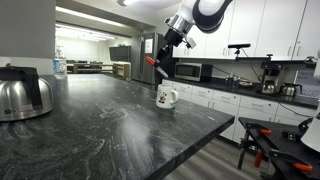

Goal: Place the red marker inside the white mug

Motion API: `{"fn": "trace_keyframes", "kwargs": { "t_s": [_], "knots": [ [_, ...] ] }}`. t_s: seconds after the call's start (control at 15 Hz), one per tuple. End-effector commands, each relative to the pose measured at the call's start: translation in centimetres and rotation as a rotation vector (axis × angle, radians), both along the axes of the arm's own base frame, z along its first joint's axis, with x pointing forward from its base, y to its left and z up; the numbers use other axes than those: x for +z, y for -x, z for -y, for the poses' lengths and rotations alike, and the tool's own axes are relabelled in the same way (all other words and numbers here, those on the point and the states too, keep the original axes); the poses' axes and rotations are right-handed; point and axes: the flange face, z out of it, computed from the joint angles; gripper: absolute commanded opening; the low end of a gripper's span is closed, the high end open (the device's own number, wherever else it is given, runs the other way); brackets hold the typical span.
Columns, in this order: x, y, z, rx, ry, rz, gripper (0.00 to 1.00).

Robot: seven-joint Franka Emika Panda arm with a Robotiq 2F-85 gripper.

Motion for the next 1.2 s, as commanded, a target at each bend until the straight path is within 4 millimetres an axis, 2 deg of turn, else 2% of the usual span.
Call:
{"fn": "trace_keyframes", "kwargs": {
  "t_s": [0.0,0.53,0.8,1.13],
  "knots": [
    [-0.5,0.9,0.8,-0.002,0.002,0.01,0.06],
    [-3.1,2.3,2.8,-0.024,0.045,-0.01,0.06],
    [-4.7,2.6,2.0,-0.012,0.043,-0.014,0.06],
    [-5.5,2.0,1.2,-0.024,0.03,0.012,0.06]
  ]
}}
